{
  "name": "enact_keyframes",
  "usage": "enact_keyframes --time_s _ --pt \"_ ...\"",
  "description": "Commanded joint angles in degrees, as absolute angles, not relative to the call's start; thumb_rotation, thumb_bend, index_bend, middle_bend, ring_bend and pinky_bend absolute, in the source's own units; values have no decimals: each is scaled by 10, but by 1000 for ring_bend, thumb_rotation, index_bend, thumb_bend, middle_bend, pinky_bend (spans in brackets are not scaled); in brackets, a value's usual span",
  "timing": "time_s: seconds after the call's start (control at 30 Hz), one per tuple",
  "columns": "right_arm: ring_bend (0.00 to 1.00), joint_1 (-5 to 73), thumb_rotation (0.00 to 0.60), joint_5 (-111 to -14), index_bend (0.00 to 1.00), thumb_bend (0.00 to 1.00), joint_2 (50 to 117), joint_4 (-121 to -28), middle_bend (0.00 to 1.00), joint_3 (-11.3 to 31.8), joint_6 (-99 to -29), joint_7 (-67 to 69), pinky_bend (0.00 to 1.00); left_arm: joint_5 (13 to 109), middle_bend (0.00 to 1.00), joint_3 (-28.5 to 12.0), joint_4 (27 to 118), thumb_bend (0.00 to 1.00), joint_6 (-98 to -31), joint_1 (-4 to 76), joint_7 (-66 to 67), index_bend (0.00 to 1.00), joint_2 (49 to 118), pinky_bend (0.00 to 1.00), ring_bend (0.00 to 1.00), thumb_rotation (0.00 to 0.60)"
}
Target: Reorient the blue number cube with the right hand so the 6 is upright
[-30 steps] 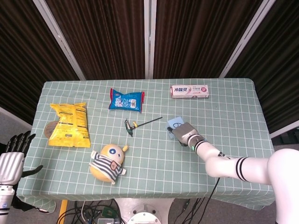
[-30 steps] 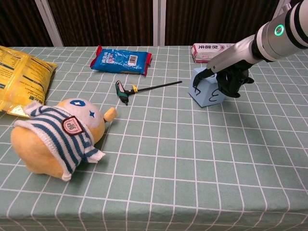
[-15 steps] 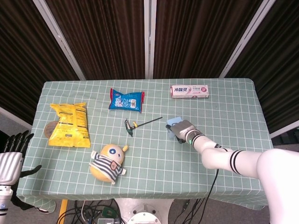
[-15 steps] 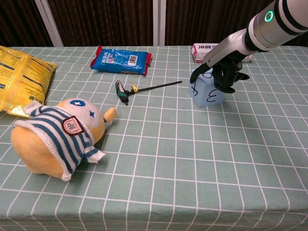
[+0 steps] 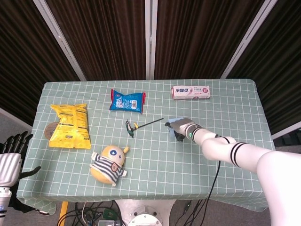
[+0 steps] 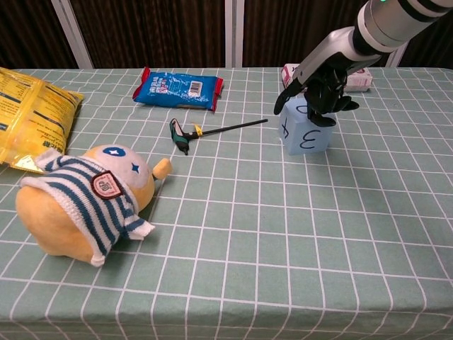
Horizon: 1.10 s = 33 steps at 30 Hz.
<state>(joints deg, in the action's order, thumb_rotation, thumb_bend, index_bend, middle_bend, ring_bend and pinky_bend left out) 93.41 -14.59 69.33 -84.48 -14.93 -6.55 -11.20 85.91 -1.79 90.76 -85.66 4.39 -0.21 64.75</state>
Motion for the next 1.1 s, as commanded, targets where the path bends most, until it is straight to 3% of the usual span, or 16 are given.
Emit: enact_keyframes --time_s 0.03,0.5,0.8,0.9,1.0,1.1 --pt "835 930 600 -176 29 1000 685 -829 960 -141 -43 -76 719 859 0 -18 908 0 -856 44 -2 69 647 42 0 600" --pt "834 905 600 -284 29 1000 689 -790 960 -129 -4 40 719 857 0 -19 910 0 -852 45 4 69 647 42 0 600" --pt "834 880 600 -340 16 1000 677 -795 960 -111 -15 91 719 859 0 -19 913 0 -854 45 7 69 647 42 0 600" --pt "834 856 600 -371 0 1000 645 -842 960 -84 -58 91 719 858 0 -19 913 0 -854 45 8 69 648 42 0 600" --pt "834 808 600 -426 0 1000 587 -934 960 -64 -142 73 719 859 0 -19 916 0 -853 46 10 69 648 42 0 600" --pt "835 728 600 -495 0 1000 530 -1042 960 -77 -306 31 719 859 0 -19 922 0 -851 47 13 69 645 42 0 600"
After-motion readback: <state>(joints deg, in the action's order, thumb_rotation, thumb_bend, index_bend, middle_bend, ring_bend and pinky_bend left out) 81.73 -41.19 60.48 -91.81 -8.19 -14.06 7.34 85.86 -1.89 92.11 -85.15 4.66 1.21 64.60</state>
